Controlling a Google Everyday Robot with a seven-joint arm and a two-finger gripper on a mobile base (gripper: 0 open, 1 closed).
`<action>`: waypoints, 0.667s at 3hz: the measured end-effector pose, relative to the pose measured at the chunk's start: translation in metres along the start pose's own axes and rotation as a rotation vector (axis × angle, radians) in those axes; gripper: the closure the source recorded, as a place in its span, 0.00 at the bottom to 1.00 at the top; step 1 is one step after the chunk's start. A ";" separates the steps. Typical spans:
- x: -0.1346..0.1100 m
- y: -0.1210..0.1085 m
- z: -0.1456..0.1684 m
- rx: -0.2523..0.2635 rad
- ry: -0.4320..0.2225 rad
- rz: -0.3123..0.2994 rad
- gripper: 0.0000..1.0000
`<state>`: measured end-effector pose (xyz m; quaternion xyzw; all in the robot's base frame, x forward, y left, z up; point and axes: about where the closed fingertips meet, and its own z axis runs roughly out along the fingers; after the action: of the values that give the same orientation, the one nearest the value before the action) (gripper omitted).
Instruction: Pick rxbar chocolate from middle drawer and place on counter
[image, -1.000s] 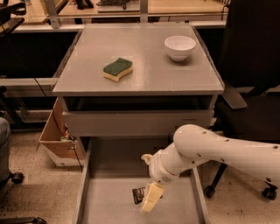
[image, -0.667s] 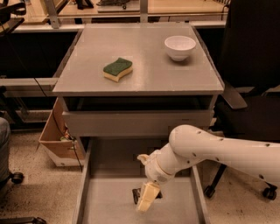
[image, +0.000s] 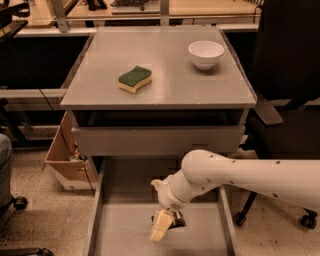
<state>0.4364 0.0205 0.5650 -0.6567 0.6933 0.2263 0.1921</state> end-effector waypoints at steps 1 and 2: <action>0.021 -0.017 0.027 -0.001 -0.016 0.006 0.00; 0.068 -0.031 0.091 -0.008 -0.057 0.033 0.00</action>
Offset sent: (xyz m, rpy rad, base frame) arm 0.0316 -0.0150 -0.1204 0.0569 0.0176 -0.0159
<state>0.4601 0.0150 0.4494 -0.6392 0.6975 0.2508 0.2051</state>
